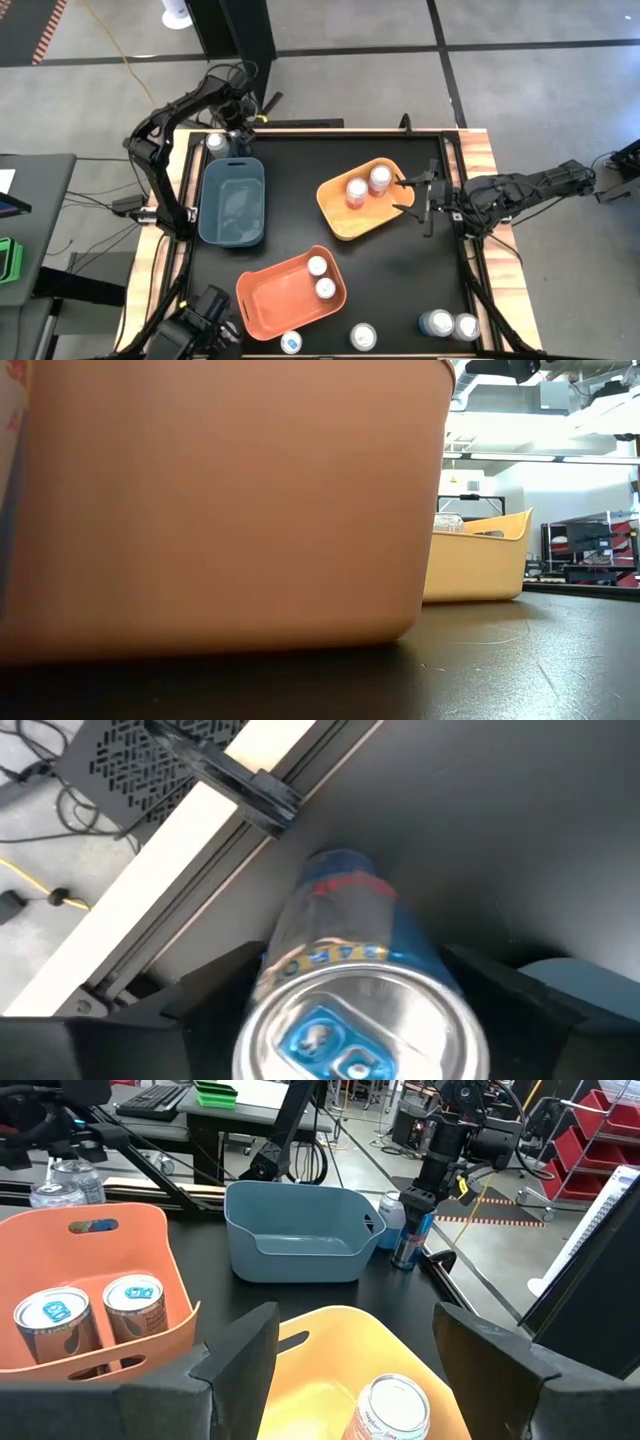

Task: Sort soda cans
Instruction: Put the blue soda can into the orange bin

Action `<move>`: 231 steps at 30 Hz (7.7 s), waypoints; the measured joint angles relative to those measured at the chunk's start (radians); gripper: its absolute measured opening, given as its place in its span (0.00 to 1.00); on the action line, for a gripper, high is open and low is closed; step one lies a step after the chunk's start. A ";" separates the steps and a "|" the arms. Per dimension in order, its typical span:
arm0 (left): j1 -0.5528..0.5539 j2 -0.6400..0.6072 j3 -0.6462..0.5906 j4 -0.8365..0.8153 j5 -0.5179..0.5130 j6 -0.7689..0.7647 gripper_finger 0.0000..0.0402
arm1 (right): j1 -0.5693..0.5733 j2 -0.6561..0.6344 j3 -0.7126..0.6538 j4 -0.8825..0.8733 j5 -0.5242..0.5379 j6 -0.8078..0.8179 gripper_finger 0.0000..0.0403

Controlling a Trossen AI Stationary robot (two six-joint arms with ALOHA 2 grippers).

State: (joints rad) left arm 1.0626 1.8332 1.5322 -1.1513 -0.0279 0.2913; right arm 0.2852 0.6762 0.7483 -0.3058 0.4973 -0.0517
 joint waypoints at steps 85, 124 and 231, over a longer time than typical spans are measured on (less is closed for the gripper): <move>-1.446 -0.290 0.094 -0.002 -0.053 -0.556 0.57 | 0.000 0.000 0.000 0.024 0.000 0.025 0.70; -1.357 0.052 0.181 0.011 -0.039 -0.520 0.57 | 0.002 0.000 0.000 0.022 0.000 0.018 0.70; -1.372 0.161 0.183 0.151 -0.017 -0.471 0.71 | 0.002 0.000 0.000 0.011 0.000 0.026 0.70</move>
State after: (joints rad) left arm -0.3092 1.9946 1.7151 -1.0005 -0.0452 -0.1799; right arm 0.2874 0.6762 0.7486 -0.2951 0.4969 -0.0257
